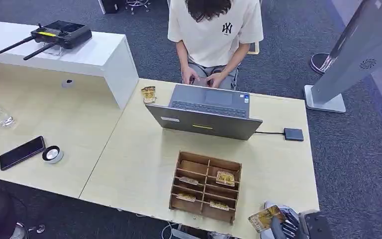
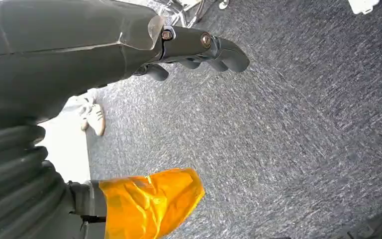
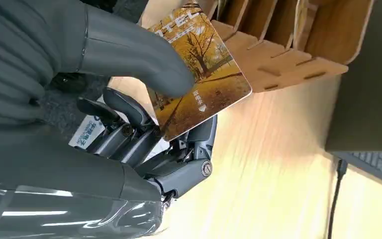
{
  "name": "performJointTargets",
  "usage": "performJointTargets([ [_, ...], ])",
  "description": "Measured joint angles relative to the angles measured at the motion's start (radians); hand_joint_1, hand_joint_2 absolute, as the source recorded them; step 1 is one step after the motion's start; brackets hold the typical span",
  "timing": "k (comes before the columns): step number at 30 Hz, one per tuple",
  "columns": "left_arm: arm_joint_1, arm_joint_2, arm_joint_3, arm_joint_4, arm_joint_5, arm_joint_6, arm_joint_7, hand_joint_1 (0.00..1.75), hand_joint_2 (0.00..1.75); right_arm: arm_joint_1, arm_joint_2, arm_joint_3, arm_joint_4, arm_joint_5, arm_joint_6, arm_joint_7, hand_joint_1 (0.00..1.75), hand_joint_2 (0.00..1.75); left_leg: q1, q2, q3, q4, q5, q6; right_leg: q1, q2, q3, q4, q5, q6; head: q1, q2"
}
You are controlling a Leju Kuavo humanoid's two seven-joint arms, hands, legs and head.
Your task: Pass the card to the sensor for recognition and then transmit it.
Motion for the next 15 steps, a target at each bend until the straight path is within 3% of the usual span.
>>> performJointTargets([
  [15, 0.0, -0.019, 0.043, 0.002, -0.045, -0.003, 0.011, 0.0, 1.75, -0.005, -0.002, -0.032, 0.054, 0.086, 0.047, 0.056, 1.75, 1.75, 0.0, 0.0, 0.0, 0.0, 0.0, 0.0, 0.0, 0.0, 0.0, 0.0, 0.0, 0.0, 0.0, 0.0],
])
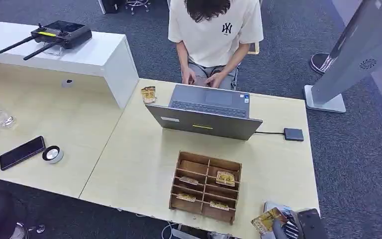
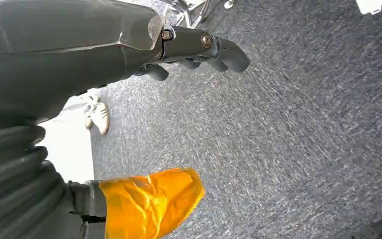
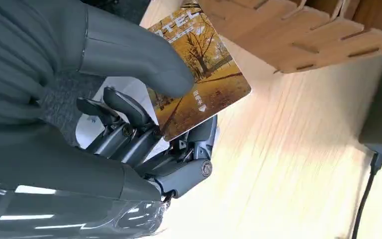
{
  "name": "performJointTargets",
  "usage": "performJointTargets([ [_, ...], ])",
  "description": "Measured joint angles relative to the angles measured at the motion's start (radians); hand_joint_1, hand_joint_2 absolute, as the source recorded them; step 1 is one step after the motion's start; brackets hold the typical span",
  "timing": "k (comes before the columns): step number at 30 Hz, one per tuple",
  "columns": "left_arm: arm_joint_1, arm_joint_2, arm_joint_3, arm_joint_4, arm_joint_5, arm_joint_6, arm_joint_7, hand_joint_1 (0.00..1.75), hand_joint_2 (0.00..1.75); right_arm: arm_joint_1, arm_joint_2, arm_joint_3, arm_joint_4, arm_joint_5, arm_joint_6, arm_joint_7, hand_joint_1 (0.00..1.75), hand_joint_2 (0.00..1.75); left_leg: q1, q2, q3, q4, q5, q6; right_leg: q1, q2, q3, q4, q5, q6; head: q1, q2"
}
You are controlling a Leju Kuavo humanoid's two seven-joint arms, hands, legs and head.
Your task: Pass the card to the sensor for recognition and then transmit it.
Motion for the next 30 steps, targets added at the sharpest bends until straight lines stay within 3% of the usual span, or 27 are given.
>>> performJointTargets([
  [8, 0.019, -0.008, 0.022, -0.02, -0.039, -0.042, 0.031, 0.0, 1.75, 0.0, 0.002, -0.029, 0.013, 0.076, 0.026, 0.031, 1.75, 1.75, 0.0, 0.0, 0.0, 0.0, 0.0, 0.0, 0.0, 0.0, 0.0, 0.0, 0.0, 0.0, 0.0, 0.0],
  [22, 0.026, -0.024, 0.06, -0.038, -0.082, -0.052, 0.033, 0.0, 1.75, 0.003, 0.009, -0.076, 0.015, 0.142, 0.081, 0.055, 1.75, 1.75, 0.0, 0.0, 0.0, 0.0, 0.0, 0.0, 0.0, 0.0, 0.0, 0.0, 0.0, 0.0, 0.0, 0.0],
  [30, 0.026, -0.035, 0.09, -0.038, -0.109, -0.063, 0.03, 0.0, 1.75, 0.003, 0.011, -0.085, 0.015, 0.252, 0.111, 0.098, 1.75, 1.75, 0.0, 0.0, 0.0, 0.0, 0.0, 0.0, 0.0, 0.0, 0.0, 0.0, 0.0, 0.0, 0.0, 0.0],
])
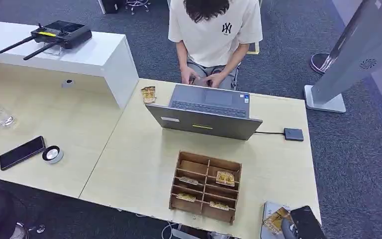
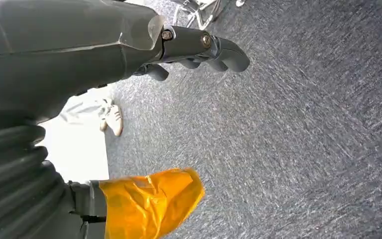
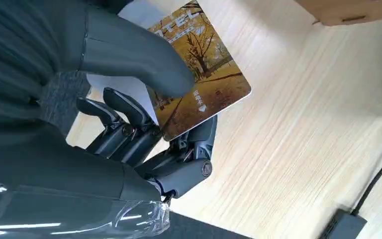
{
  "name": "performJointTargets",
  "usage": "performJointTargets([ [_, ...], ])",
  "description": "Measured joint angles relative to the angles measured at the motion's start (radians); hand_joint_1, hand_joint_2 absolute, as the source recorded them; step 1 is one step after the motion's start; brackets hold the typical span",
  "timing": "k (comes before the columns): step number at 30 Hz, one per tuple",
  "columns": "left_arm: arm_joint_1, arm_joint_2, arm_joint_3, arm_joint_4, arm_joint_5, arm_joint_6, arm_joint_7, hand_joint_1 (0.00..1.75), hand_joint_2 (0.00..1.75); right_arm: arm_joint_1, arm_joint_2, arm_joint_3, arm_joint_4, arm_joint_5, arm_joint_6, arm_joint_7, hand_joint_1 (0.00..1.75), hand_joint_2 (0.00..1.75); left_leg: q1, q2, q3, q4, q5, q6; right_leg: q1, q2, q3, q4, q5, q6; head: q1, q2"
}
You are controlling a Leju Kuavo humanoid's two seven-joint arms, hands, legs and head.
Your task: Pass the card to the sensor for recognition and then transmit it.
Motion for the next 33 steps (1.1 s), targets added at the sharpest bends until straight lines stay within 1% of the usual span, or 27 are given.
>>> performJointTargets([
  [8, 0.001, -0.013, 0.029, -0.007, -0.029, -0.012, -0.005, 0.0, 1.75, -0.004, 0.002, 0.003, 0.0, 0.068, 0.029, 0.037, 1.75, 1.75, 0.0, 0.0, 0.0, 0.0, 0.0, 0.0, 0.0, 0.0, 0.0, 0.0, 0.0, 0.0, 0.0, 0.0],
  [16, 0.002, -0.022, 0.058, -0.011, -0.048, -0.013, -0.006, 0.0, 1.75, -0.006, 0.008, 0.009, 0.0, 0.081, 0.039, 0.043, 1.75, 1.75, 0.0, 0.0, 0.0, 0.0, 0.0, 0.0, 0.0, 0.0, 0.0, 0.0, 0.0, 0.0, 0.0, 0.0],
  [33, 0.001, -0.032, 0.089, -0.011, -0.072, -0.013, -0.018, 0.0, 1.75, -0.011, 0.011, 0.018, 0.001, 0.106, 0.049, 0.052, 1.75, 1.75, 0.0, 0.0, 0.0, 0.0, 0.0, 0.0, 0.0, 0.0, 0.0, 0.0, 0.0, 0.0, 0.0, 0.0],
])
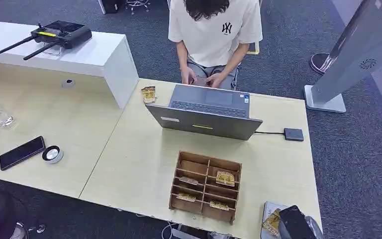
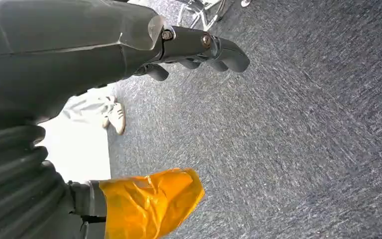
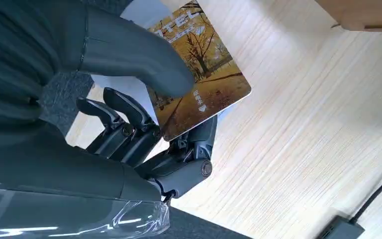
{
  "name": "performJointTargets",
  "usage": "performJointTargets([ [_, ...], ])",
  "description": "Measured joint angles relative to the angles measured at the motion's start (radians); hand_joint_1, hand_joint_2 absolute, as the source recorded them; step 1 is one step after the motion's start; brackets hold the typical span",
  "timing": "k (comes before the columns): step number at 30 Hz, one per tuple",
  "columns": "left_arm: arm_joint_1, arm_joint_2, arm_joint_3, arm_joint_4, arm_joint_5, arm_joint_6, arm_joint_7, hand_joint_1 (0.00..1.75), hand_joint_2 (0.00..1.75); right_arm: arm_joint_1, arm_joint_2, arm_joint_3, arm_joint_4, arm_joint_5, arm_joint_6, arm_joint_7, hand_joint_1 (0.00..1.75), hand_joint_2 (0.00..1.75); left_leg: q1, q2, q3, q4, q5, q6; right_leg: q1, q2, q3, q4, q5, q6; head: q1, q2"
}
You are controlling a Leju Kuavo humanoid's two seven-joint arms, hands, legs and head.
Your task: Pass the card to the sensor for recognition and then transmit it.
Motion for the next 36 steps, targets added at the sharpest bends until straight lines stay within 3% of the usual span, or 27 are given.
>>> performJointTargets([
  [19, -0.001, -0.018, 0.048, -0.004, -0.063, -0.019, -0.01, 0.0, 1.75, -0.015, 0.014, 0.008, 0.0, 0.141, 0.022, 0.059, 1.75, 1.75, 0.0, 0.0, 0.0, 0.0, 0.0, 0.0, 0.0, 0.0, 0.0, 0.0, 0.0, 0.0, 0.0, 0.0],
  [36, -0.004, -0.034, 0.098, -0.006, -0.101, -0.028, -0.024, 0.0, 1.75, -0.018, 0.032, 0.008, 0.007, 0.172, 0.039, 0.072, 1.75, 1.75, 0.0, 0.0, 0.0, 0.0, 0.0, 0.0, 0.0, 0.0, 0.0, 0.0, 0.0, 0.0, 0.0, 0.0],
])
